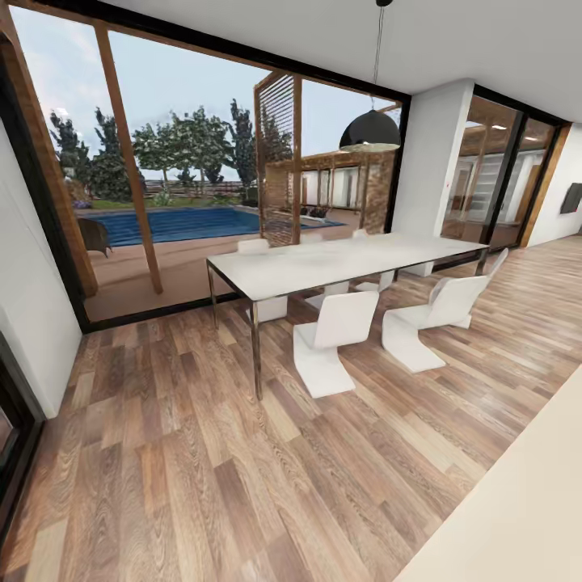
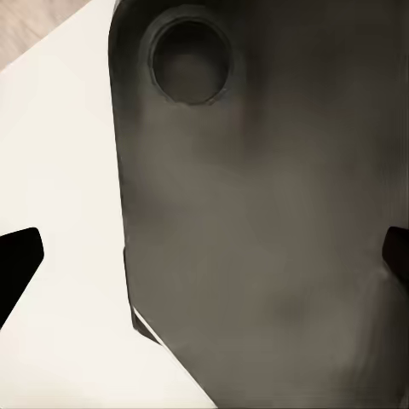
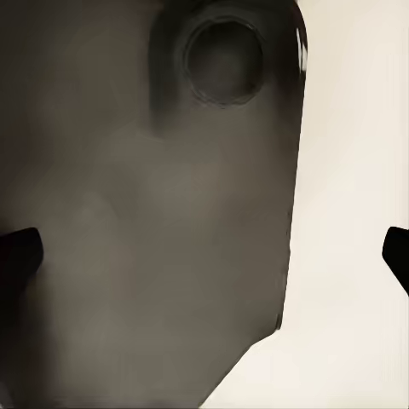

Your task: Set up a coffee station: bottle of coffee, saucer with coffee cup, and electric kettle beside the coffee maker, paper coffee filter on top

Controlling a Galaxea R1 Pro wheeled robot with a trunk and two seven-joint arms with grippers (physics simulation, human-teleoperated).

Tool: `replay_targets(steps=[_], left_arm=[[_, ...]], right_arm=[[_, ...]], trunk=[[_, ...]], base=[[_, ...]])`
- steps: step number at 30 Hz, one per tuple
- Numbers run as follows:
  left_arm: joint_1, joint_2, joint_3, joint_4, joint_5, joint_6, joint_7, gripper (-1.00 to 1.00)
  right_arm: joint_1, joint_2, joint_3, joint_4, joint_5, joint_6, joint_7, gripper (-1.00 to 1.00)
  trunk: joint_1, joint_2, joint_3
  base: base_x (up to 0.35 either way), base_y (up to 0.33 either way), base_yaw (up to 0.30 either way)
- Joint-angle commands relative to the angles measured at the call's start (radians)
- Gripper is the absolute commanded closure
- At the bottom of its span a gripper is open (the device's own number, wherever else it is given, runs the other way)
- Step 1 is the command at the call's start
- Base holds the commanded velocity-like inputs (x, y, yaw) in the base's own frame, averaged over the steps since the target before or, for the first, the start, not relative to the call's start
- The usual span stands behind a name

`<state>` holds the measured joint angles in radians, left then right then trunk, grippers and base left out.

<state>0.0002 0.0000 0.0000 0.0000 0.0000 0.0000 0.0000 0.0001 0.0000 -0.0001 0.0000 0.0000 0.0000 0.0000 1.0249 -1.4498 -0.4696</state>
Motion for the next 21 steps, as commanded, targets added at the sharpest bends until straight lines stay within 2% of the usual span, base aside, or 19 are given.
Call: replay_targets(steps=[1, 8, 21], left_arm=[[0.003, -0.005, 0.002, -0.003, 0.006, -0.002, -0.005, -1.00], [0.003, -0.005, 0.002, -0.003, 0.006, -0.002, -0.005, -1.00], [0.003, -0.004, 0.003, -0.003, 0.006, -0.002, -0.005, -1.00]], right_arm=[[0.001, 0.006, 0.000, -0.006, 0.001, -0.001, -0.001, -1.00], [-0.002, 0.043, 0.002, -0.045, 0.002, -0.003, 0.001, -1.00], [-0.002, 0.043, -0.001, -0.090, 0.002, -0.003, 0.000, -1.00]], trunk=[[0.000, 0.000, 0.000], [0.000, 0.000, 0.000], [0.000, 0.000, 0.000]], base=[[0.000, 0.000, 0.000], [0.000, 0.000, 0.000], [0.000, 0.000, -0.003]])
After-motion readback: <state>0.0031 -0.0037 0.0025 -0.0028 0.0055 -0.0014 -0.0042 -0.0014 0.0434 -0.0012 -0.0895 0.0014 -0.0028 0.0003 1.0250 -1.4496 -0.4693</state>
